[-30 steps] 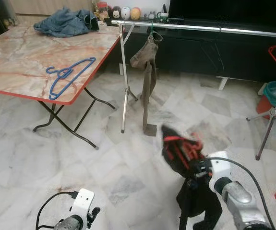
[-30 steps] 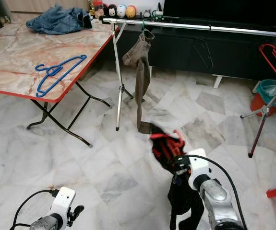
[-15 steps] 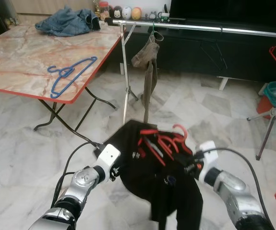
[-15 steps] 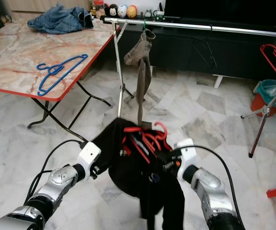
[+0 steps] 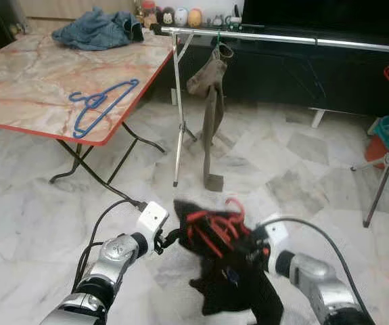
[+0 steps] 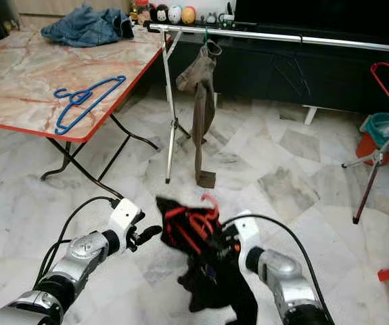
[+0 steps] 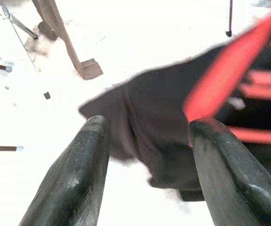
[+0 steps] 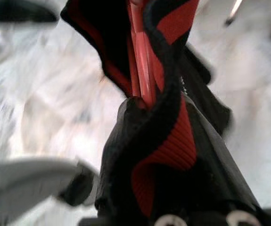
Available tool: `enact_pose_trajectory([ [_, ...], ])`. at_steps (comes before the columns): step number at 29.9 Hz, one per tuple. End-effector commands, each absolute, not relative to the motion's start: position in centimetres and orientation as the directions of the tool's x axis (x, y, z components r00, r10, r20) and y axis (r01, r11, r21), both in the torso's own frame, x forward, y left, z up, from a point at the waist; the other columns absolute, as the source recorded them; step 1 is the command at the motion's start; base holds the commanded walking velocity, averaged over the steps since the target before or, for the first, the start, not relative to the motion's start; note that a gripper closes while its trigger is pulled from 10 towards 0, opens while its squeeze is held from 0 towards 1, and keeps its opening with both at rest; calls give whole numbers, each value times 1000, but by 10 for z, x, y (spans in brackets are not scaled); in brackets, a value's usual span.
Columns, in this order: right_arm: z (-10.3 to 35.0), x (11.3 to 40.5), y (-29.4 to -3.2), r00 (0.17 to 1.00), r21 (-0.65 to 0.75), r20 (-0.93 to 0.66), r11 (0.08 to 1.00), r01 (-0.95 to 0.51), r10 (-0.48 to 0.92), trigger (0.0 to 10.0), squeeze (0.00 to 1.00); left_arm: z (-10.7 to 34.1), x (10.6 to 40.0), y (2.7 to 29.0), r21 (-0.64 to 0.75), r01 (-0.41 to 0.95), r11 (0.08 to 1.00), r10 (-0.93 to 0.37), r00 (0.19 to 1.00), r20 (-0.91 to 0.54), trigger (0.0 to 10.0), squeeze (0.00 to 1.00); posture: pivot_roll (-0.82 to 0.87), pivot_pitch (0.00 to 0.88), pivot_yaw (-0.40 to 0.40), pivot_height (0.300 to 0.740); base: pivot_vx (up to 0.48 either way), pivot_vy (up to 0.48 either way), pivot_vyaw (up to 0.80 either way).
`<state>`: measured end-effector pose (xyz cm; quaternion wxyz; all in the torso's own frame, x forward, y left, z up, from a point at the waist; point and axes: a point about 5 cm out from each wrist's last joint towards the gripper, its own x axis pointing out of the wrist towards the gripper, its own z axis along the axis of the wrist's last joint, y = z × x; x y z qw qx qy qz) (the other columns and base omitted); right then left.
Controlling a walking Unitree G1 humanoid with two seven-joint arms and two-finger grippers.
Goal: Hang hanger
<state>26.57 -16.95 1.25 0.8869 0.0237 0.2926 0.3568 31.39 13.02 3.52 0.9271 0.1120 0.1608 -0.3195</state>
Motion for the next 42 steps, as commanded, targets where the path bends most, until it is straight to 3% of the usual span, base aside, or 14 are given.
enact_pose_trajectory([
  [1,9,264,-168,538,257,-525,726,-638,659,10000,0,30,310,132,84,621,779,-548,741,-388,10000,0,-22,54,12,740,0,0,0],
  [12,3,269,-170,570,243,-563,779,-577,598,10000,0,38,315,132,90,632,770,-567,742,-359,10000,0,-11,29,18,740,0,0,0],
  [17,-2,270,-169,578,235,-583,799,-554,572,10000,0,38,307,127,77,751,656,-674,629,-387,10000,0,-2,19,16,740,0,0,0],
  [21,-1,272,-166,578,234,-578,796,-558,575,10000,0,34,305,125,92,764,639,-671,612,-419,10000,0,-2,25,17,740,0,0,0],
  [28,3,277,-165,588,230,-564,794,-563,581,10000,0,32,307,123,161,746,646,-625,638,-449,10000,0,-2,34,14,740,0,0,0],
  [33,5,279,-164,588,228,-560,791,-568,584,10000,0,37,315,121,197,679,708,-568,712,-413,10000,0,-6,45,13,740,0,0,0],
  [40,5,280,-161,588,231,-558,790,-568,586,10000,0,38,316,114,215,687,694,-571,707,-418,10000,0,-5,52,12,740,0,0,0],
  [42,5,281,-159,586,233,-557,788,-570,588,10000,0,35,312,109,186,731,657,-614,661,-431,10000,0,-5,52,12,740,0,0,0],
])
